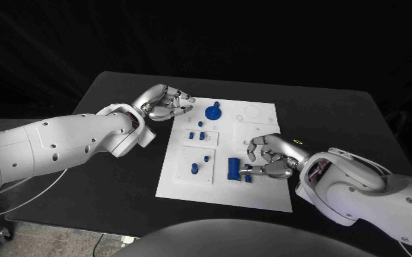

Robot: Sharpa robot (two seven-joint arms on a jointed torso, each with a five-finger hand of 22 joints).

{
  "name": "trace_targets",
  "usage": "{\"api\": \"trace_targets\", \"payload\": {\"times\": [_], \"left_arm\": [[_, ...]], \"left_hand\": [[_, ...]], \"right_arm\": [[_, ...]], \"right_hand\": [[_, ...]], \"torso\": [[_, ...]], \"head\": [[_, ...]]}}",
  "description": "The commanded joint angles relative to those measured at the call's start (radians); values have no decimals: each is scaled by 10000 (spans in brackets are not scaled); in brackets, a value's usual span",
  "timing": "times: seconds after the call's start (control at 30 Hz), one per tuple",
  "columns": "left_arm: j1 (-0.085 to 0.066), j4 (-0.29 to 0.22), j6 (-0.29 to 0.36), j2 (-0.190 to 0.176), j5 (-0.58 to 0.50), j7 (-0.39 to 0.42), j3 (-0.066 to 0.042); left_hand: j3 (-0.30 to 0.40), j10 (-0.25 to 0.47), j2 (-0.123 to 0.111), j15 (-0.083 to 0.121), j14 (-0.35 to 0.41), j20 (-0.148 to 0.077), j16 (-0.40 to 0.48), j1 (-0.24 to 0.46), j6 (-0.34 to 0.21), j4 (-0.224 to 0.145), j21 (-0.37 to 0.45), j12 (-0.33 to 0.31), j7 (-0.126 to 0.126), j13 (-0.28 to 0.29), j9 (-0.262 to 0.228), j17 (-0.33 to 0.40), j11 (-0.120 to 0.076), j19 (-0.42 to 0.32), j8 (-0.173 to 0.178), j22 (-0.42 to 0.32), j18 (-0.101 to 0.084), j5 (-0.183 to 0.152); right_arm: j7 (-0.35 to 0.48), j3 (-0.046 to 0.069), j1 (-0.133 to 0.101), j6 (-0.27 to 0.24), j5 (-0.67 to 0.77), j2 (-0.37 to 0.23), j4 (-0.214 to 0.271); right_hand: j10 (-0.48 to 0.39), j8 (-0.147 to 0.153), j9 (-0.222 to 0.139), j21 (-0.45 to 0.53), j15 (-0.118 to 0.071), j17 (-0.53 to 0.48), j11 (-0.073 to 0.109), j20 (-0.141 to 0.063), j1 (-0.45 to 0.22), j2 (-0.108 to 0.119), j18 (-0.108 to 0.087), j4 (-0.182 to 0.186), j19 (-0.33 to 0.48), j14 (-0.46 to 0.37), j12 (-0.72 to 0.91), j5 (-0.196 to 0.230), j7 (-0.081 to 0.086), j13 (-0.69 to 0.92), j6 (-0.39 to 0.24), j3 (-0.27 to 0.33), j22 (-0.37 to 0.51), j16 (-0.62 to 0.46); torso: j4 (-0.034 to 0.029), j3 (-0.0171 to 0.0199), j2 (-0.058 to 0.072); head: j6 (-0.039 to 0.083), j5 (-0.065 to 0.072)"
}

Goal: Assemble the parts on the task board

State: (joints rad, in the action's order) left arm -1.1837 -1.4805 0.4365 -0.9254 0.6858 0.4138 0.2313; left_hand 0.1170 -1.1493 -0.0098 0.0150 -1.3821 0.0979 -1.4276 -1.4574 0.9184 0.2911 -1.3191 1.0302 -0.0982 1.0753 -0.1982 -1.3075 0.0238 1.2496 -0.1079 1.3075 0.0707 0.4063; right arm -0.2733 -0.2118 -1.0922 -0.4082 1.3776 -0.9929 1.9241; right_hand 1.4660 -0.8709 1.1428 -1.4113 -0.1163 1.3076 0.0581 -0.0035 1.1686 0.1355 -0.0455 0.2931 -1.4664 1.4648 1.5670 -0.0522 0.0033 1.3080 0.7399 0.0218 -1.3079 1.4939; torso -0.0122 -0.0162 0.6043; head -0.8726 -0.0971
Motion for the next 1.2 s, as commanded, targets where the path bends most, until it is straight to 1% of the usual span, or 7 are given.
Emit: {"api": "trace_targets", "payload": {"times": [0.03, 0.27, 0.43, 0.57, 0.87, 0.93, 1.2], "left_arm": [[6, -123, -108, -62, -95, 237, -5], [3, -385, -270, -120, -1206, 995, -6], [2, -501, -995, -97, -2483, 1687, -6], [3, -506, -1445, -4, -3333, 2069, -6], [9, -481, -1850, 32, -4049, 2271, -4], [11, -472, -1257, 28, -3407, 1790, -13], [299, -563, -262, 337, -4155, 1632, -511]], "left_hand": [[-123, 373, 62, -38, 653, 27, 587, 305, 2, 1, 570, -500, -54, -430, -16, -334, 24, -594, 40, 895, 209, -183], [-1201, 3118, 308, -704, 5754, 503, 5530, 2023, -51, -142, 5817, -3104, -222, -2470, -42, 3972, 657, -5203, 107, -1874, 872, -1361], [-2143, 4871, 337, -1168, 7523, 933, 8480, 2109, -360, -37, 9046, -4588, -383, -3980, -93, 6374, 984, -6947, 204, -3918, 757, -1712], [-2904, 6047, 516, -1095, 8496, 1292, 10589, 1934, -910, -29, 11153, -5702, -241, -5929, -194, 8568, 835, -7466, 239, -5702, 1049, -1672], [-3258, 6849, 697, -1158, 8735, 1709, 11442, 1588, -1363, 2, 12063, -5664, -150, -7361, -333, 9838, 877, -7235, 162, -6729, 1064, -1476], [-2599, 8275, 98, -150, 10297, 864, 12307, 5611, -3788, -893, 12394, -7081, 198, -8414, 379, 10844, 528, -8853, 1079, -8705, 494, -2276], [-2182, 9167, 98, -150, 11283, 356, 12862, 8106, -5295, -1437, 13191, -7985, 982, -9069, 828, 11469, -238, -9869, 1079, -9923, 305, -2770]], "right_arm": [[573, 2, -301, 150, -1875, -154, 92], [2487, -1, -973, -1172, -4577, -504, -227], [4167, -5, -1108, -1671, -6424, -575, -673], [5443, -10, -1117, -1789, -7747, -565, -968], [6294, -15, -1066, -1746, -8649, -500, -1238], [5483, -6, -1078, -1596, -7856, -503, -1226], [5895, 351, -826, -1936, -8851, -60, -1616]], "right_hand": [[1048, 71, 12, 91, -71, 860, 110, -60, -401, -103, 57, -2, -380, 743, 38, 27, -55, 2628, 67, 436, -2106, -32], [-3247, 2390, -2171, 7983, 659, -6547, -568, 494, -1448, -1417, -1148, -206, 3637, -2496, -4944, -179, 584, -1734, 366, 1490, 686, -5641], [-6468, 3997, -4145, 11401, 2062, -8933, -1886, 1594, -1063, -1674, -877, -21, 5794, -5142, -10235, -535, 1660, -5903, 137, 1908, 3083, -9643], [-7630, 5201, -5609, 13272, 3000, -10481, -2795, 2286, -984, -1285, -733, -17, 6773, -6625, -12301, -606, 1413, -8086, -478, 1621, 4882, -11894], [-7947, 5881, -7372, 13501, 3249, -11778, -2853, 2854, -1003, -863, -1039, 22, 7423, -6835, -12641, -649, 1186, -10130, -727, 1143, 7095, -12985], [-10872, 7092, -9088, 14113, 2354, -12315, -1899, 1662, -5424, -1355, -307, -1209, 10531, -10223, -13964, 522, -33, -11359, -3658, 558, 9629, -13805], [-13839, 8709, -11428, 14113, 1163, -13076, -581, 35, -10325, -1355, 455, -2931, 13769, -13684, -15670, 522, -33, -13080, -6583, -218, 12322, -14939]], "torso": [[14, 3, -160], [10, 12, -193], [16, 2, -158], [-25, 10, -177], [-18, 15, -195], [-17, 12, -194], [9, 40, -269]], "head": [[0, -21], [0, 62], [0, 145], [0, 217], [0, 201], [11, 205], [510, 345]]}}
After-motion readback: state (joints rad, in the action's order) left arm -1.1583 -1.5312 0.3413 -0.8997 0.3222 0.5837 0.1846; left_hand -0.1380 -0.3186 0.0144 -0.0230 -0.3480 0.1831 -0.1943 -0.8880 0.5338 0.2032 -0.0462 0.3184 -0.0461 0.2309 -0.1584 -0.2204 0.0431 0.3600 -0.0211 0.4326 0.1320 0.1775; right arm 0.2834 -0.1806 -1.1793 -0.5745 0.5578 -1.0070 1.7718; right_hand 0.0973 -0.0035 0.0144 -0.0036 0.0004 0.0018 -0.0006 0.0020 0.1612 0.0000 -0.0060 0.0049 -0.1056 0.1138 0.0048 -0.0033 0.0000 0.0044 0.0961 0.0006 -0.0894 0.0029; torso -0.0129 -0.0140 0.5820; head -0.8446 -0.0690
